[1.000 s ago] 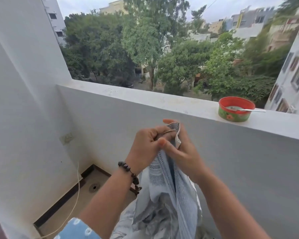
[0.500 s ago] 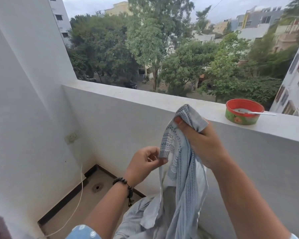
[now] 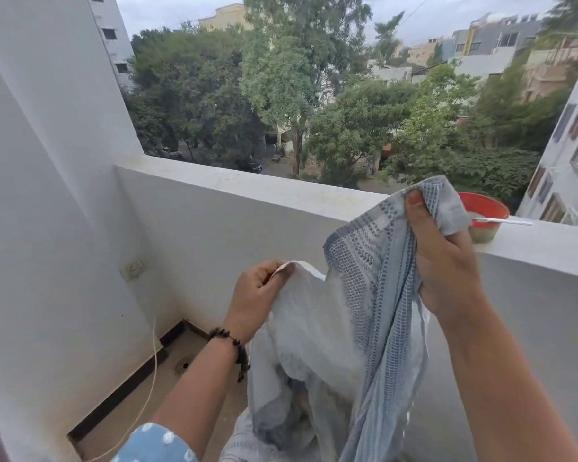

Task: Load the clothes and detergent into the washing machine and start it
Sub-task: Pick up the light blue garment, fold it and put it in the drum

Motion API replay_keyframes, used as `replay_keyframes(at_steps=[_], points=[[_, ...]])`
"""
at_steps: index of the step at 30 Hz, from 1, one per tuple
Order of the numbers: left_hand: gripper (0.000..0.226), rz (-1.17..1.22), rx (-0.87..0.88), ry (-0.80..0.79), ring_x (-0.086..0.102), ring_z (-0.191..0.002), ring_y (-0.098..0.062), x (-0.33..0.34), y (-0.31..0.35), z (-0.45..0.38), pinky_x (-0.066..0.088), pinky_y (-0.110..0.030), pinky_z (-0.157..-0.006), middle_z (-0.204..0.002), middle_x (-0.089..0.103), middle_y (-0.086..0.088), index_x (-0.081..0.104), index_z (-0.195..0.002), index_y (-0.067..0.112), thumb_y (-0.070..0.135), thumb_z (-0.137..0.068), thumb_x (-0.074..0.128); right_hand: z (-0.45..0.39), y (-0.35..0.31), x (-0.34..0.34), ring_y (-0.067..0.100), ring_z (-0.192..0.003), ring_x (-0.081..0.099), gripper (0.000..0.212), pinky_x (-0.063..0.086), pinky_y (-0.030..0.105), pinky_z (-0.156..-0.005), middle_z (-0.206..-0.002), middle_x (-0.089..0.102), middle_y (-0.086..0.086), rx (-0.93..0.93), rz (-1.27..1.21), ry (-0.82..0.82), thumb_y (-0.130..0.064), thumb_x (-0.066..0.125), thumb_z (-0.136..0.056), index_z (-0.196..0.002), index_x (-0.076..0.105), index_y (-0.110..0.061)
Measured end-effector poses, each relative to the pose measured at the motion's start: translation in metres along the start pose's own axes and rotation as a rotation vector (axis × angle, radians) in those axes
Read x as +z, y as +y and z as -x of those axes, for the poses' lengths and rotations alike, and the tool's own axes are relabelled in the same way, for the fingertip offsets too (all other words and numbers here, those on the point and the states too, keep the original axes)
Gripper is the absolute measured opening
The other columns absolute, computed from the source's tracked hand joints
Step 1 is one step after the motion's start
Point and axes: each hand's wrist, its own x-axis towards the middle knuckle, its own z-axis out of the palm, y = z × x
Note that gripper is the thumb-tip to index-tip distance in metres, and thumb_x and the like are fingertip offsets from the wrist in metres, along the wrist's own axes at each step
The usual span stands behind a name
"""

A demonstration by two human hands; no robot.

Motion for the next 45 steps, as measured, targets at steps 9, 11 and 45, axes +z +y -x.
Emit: replay_keyframes(at_steps=[9, 11, 45], points=[[0.015, -0.095, 0.311, -0.082, 0.056, -0.063, -0.013, 0.032, 0.074, -0.016, 0.049, -0.030, -0.061, -0.067, 0.063, 0.004, 0.066, -0.076, 0.032, 0.022, -0.076, 0.077, 0.020, 0.061, 0.009, 0.015, -0.105, 0.069, 0.045, 0.055, 0.032, -0.090, -0.106, 0.074, -0.002, 0.202, 0.335, -0.439, -0.029, 0.080, -0.075, -0.115, 0.063, -0.019], [0.013, -0.021, 0.275, -0.114, 0.051, -0.063, -0.019, 0.026, 0.068, -0.013, 0.043, -0.034, -0.059, -0.067, 0.058, -0.005, 0.064, -0.082, 0.026, 0.024, -0.077, 0.076, 0.018, 0.059, 0.006, 0.021, -0.105, 0.069, 0.036, 0.055, 0.037, -0.092, -0.107, 0.074, 0.005, 0.201, 0.328, -0.395, -0.024, 0.079, -0.076, -0.110, 0.068, -0.018], [0.025, 0.020, 0.225, -0.180, 0.060, -0.076, -0.019, 0.016, 0.073, -0.012, 0.050, -0.044, -0.072, -0.081, 0.069, -0.015, 0.072, -0.091, 0.017, 0.040, -0.086, 0.065, 0.019, 0.056, 0.012, 0.026, -0.102, 0.070, 0.025, 0.055, 0.048, -0.094, -0.103, 0.075, 0.007, 0.267, 0.296, -0.345, -0.023, 0.084, -0.074, -0.097, 0.075, -0.024]])
